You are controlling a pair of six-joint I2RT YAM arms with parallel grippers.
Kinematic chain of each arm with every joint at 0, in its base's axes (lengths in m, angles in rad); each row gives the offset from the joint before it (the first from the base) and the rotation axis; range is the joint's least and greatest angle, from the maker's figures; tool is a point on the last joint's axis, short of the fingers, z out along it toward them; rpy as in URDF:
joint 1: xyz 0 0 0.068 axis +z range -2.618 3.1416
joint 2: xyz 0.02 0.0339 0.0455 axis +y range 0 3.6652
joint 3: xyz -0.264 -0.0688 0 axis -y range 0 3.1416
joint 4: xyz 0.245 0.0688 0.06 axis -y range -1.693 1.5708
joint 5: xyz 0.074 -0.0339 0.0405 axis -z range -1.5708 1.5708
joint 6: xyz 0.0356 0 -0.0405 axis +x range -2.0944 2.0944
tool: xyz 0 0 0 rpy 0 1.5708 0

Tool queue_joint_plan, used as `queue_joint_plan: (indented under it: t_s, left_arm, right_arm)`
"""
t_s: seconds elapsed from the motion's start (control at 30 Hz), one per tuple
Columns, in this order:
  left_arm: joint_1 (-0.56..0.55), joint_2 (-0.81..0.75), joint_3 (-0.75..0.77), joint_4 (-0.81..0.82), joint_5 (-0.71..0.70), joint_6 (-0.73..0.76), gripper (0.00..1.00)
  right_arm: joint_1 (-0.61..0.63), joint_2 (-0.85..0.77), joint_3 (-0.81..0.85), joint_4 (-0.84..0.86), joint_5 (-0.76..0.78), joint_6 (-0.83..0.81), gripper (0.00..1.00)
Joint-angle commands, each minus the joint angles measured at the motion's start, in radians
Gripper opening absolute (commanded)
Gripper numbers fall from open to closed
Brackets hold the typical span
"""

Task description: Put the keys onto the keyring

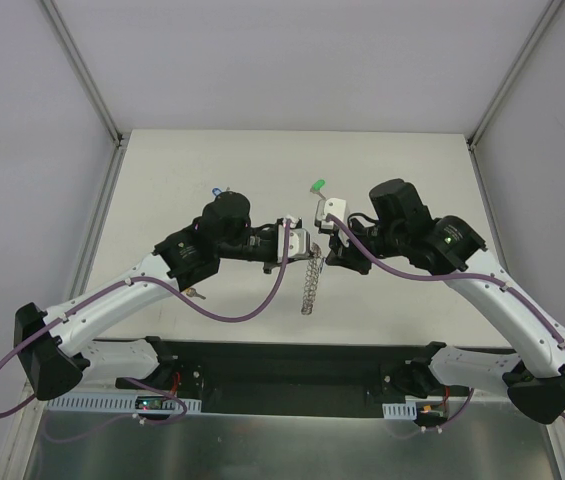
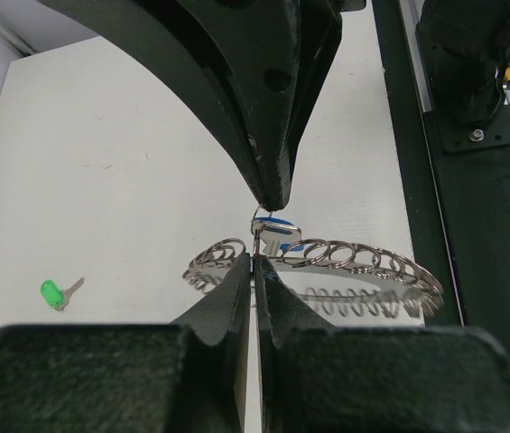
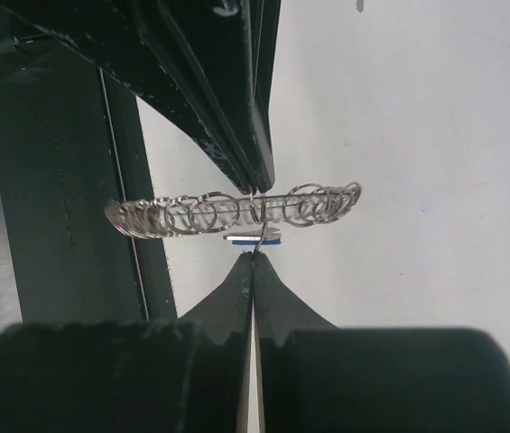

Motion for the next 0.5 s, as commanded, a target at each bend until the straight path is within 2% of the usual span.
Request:
queue_joint_plan:
  t_s: [0.0, 0.47]
  left_arm:
    - [0.01, -0.003, -0.002, 0.065, 0.05, -0.009, 0.0]
    - [0.016, -0.019, -0.014, 0.065, 0.041, -0.007, 0.0]
  right_arm:
    - [-0.005, -0.002, 0.047, -0.015, -0.028, -0.021, 0.01]
    - [-0.005, -0.008, 0.037, -0.031, -0.01, -0.027, 0.01]
